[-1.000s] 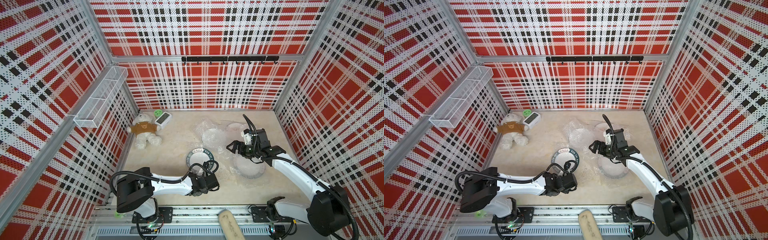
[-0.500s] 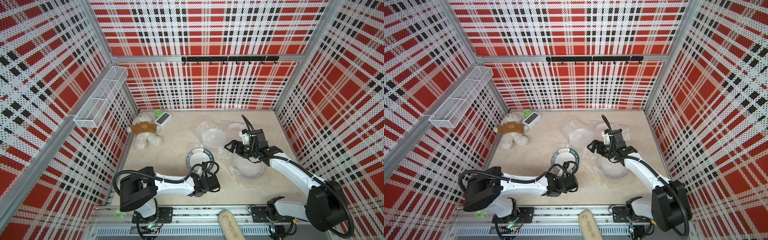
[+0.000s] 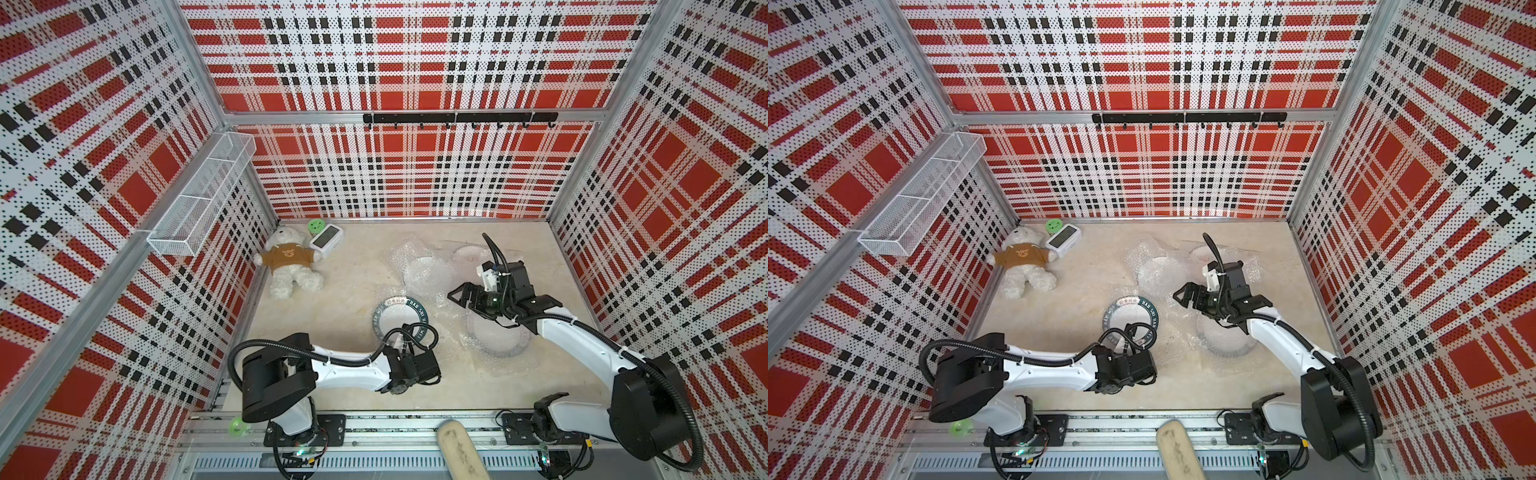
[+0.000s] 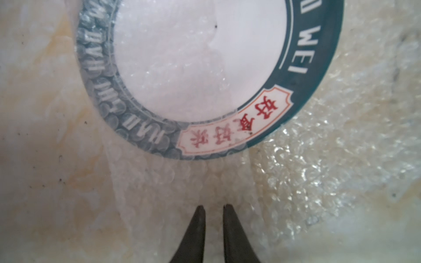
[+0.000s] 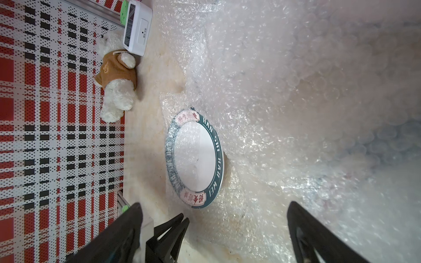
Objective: Unpack dinner plates from bubble wrap
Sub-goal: Unwrap the bubble wrap.
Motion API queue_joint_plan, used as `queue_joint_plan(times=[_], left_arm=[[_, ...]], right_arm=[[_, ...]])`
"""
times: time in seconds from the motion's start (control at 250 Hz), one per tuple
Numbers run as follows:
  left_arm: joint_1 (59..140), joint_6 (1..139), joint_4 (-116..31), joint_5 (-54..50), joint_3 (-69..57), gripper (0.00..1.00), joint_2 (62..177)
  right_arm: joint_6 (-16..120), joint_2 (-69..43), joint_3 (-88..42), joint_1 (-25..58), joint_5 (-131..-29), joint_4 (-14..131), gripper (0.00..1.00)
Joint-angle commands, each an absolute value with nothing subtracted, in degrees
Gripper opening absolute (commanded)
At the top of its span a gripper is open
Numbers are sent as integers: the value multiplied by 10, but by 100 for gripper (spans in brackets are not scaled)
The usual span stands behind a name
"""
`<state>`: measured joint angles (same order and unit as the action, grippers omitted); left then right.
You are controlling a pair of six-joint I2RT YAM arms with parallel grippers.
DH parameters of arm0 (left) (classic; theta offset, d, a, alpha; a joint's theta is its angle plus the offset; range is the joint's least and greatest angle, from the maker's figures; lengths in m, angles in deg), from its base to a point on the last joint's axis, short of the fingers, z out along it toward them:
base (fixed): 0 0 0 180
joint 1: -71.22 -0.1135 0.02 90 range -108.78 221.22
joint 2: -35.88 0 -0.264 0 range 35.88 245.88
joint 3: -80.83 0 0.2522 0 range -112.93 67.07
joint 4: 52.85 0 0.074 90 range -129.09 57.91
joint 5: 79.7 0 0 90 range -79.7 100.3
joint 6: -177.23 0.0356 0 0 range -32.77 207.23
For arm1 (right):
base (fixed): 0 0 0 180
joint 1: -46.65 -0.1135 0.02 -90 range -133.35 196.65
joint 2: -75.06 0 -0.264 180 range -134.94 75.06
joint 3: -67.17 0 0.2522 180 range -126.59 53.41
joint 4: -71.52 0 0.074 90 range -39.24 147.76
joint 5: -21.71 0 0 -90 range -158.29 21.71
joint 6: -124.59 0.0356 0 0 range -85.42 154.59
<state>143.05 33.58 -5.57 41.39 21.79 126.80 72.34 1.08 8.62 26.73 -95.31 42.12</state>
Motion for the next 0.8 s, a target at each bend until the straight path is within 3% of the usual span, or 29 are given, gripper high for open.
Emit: queue_joint_plan(times=[0.0,0.092,0.24,0.308,0.796], left_arm=[[1434,315,-37,444,211,6,1246],[1433,309,-30,446,208,4,1241],[1449,357,-74,421,210,43,1229],[1450,356,-77,413,210,51,1240],[1428,346,-84,400,174,37,1318]], right_arm=[[727,1,89,264,-961,452,100],[730,-5,89,264,-965,459,100],[728,-11,86,261,-964,461,100],[728,-17,83,261,-968,462,100],[732,31,119,238,-977,421,100]])
